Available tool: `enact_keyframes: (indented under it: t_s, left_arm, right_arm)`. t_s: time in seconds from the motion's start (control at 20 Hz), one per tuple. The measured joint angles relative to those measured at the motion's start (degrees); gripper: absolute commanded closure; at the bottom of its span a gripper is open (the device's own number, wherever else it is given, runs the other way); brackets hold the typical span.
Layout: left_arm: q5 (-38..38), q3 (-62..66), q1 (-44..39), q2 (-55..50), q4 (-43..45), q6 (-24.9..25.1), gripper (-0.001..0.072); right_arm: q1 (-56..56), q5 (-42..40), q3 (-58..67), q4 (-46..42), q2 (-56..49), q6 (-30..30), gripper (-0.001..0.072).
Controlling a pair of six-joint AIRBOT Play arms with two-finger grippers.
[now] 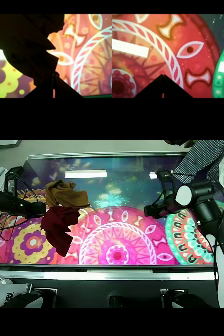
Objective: Fold the clothes and pants, and hang the long-sleeved shirts on hangers.
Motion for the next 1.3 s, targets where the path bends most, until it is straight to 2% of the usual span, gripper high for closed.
enact_keyframes:
  t_s: [1.3]
  left_arm:
    - [1.36,0.0,0.0,-0.02,0.0,0.02,0.0686]
  right_arm:
    - [0.0,0.02,0.0,-0.02,0.0,-0.02,0.0681]
